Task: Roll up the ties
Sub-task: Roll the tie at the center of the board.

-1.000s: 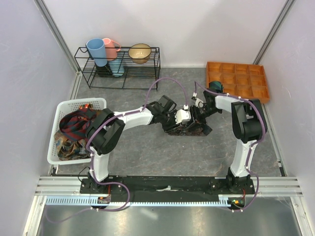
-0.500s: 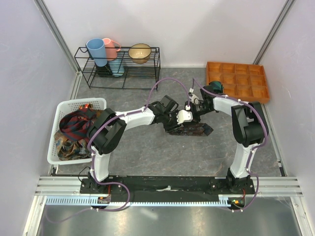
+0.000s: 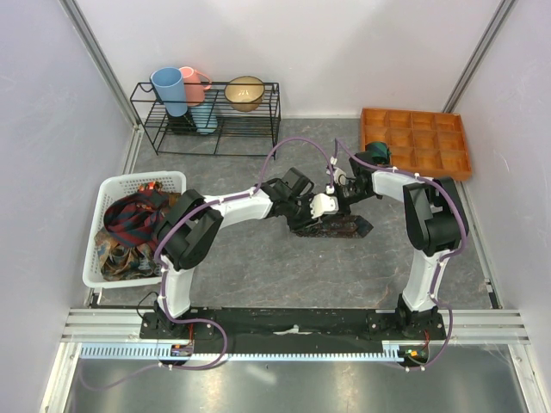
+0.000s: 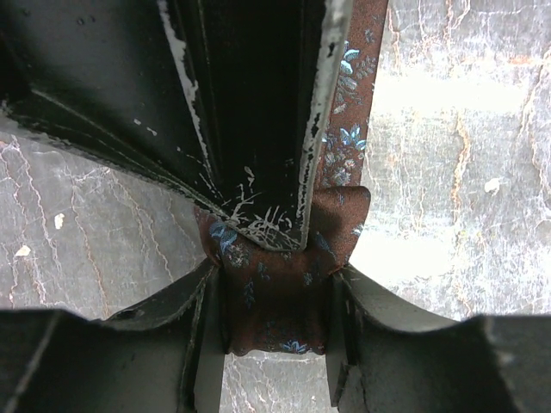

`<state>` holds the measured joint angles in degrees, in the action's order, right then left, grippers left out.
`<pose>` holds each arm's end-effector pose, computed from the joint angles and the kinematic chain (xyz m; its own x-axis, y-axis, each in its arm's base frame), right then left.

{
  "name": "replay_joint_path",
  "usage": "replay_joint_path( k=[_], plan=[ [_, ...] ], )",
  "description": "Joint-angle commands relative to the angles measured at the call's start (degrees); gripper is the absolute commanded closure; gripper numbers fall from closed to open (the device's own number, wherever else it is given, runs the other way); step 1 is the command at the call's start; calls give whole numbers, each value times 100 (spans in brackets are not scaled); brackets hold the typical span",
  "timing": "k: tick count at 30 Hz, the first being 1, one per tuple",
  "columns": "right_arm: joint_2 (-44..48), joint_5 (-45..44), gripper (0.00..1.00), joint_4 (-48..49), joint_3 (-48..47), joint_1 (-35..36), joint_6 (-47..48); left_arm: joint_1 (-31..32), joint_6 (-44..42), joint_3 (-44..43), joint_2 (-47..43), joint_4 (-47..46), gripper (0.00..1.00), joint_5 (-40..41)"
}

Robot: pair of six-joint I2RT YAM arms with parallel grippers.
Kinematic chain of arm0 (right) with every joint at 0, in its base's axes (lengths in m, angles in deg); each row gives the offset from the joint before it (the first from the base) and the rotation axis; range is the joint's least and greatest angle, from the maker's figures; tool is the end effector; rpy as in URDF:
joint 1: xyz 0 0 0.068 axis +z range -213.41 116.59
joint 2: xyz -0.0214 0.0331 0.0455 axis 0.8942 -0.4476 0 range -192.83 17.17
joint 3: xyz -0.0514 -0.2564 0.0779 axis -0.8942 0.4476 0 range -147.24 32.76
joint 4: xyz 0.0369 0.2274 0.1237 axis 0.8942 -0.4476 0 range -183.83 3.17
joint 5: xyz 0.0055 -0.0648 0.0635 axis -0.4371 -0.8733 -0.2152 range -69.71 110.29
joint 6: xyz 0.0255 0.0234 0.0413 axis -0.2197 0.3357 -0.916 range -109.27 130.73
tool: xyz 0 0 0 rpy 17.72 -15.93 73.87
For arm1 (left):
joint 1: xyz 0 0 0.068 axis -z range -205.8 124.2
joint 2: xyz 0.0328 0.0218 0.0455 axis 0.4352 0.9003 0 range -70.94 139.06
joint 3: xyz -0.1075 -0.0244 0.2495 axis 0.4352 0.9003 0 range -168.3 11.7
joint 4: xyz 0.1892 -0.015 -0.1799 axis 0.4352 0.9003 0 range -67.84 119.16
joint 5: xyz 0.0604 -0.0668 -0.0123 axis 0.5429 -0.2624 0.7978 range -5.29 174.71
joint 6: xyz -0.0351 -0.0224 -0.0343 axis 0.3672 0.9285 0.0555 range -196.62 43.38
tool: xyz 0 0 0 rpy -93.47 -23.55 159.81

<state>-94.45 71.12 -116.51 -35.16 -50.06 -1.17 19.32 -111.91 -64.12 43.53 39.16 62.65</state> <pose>0.3473 0.1108 0.1408 -0.9868 -0.1003 -0.1269 -0.1617 0.5968 0.7859 0.2860 -0.3060 0.1592 -0.0098 0.7685 -0.6397 0.9947 0.0733 0.0727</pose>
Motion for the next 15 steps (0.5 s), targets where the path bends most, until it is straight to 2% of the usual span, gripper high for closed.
replay_joint_path(
  k=[1,3,9,15],
  plan=[
    [-256,-1153,100,-478,182,-25,627,5,434,136,-29,42,44,-51],
    [-265,-1548,100,-496,262,-42,733,5,523,198,-127,-108,33,-271],
    [-247,-2226,100,-549,209,-113,733,-65,927,496,-461,-890,19,-702],
    [-405,-2568,100,-557,33,-113,689,-232,1182,787,-558,-1523,16,-1071]
  ],
)
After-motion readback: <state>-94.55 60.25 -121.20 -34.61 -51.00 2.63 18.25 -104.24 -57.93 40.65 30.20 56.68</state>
